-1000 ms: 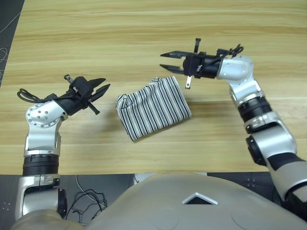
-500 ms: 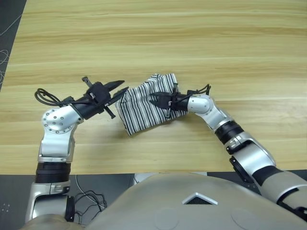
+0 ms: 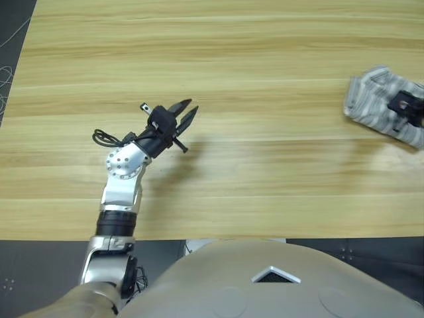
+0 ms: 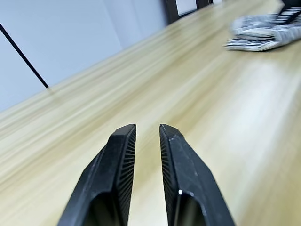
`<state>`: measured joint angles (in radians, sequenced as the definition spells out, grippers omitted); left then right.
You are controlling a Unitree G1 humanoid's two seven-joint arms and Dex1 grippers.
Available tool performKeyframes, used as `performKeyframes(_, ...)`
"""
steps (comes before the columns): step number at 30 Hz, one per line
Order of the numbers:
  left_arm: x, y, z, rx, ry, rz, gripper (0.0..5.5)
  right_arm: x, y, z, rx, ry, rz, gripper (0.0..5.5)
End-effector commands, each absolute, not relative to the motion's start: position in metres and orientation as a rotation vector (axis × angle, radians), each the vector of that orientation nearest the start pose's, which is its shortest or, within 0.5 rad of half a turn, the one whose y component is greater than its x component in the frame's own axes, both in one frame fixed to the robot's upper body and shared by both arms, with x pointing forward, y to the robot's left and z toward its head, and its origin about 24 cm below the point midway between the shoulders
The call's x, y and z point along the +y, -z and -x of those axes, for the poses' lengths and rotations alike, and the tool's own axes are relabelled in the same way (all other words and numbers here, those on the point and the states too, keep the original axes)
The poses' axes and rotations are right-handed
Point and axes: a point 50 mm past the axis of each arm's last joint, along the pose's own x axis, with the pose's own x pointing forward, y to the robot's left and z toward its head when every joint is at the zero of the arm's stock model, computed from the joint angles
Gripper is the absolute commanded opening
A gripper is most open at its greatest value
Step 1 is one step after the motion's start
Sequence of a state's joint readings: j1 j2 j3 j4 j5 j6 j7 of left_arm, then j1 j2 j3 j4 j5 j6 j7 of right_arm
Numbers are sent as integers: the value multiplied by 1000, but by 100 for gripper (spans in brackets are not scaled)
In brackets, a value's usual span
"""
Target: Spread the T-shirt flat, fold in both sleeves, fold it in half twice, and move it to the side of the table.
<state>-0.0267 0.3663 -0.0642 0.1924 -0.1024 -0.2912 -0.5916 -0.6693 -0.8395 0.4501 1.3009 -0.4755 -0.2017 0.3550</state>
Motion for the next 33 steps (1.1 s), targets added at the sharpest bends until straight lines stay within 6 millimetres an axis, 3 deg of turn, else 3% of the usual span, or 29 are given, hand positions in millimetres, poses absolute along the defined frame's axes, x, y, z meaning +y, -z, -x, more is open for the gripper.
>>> performKeyframes(1, 177, -39, -274, -128, 528, -232, 93, -359, -70, -320, 577, -68, 1268, 104)
performKeyframes(4, 168, -43, -297, -185, 422, -156, 93, -314, -121, -358, -6, 190, 1136, 104)
performKeyframes(6, 164, -43, -306, -194, 356, -106, 93, -297, -149, -359, -347, 388, 1183, 104)
performKeyframes(8, 167, -42, -310, -194, 256, -38, 93, -262, -163, -352, -704, 466, 1278, 104)
performKeyframes(10, 169, -37, -311, -175, 175, 17, 93, -206, -140, -343, -877, 317, 1268, 104)
performKeyframes(12, 165, -32, -311, -171, 145, 22, 93, -151, -77, -326, -748, 0, 1142, 104)
performKeyframes(14, 158, -26, -312, -158, 137, -5, 93, -123, -18, -297, -553, -223, 1023, 104)
performKeyframes(16, 153, -15, -309, -133, 183, 27, 93, -117, 10, -272, -412, -360, 884, 104)
performKeyframes(21, 131, -3, -303, -117, 350, 71, 93, -142, 22, -257, -326, -287, 748, 104)
performKeyframes(24, 123, 0, -299, -133, 395, 5, 93, -146, 26, -250, -305, -262, 698, 104)
performKeyframes(29, 129, 3, -294, -156, 324, -50, 93, -143, 24, -249, -285, -228, 589, 104)
performKeyframes(33, 152, 5, -292, -145, 130, -65, 93, -138, 36, -246, -145, -219, 439, 104)
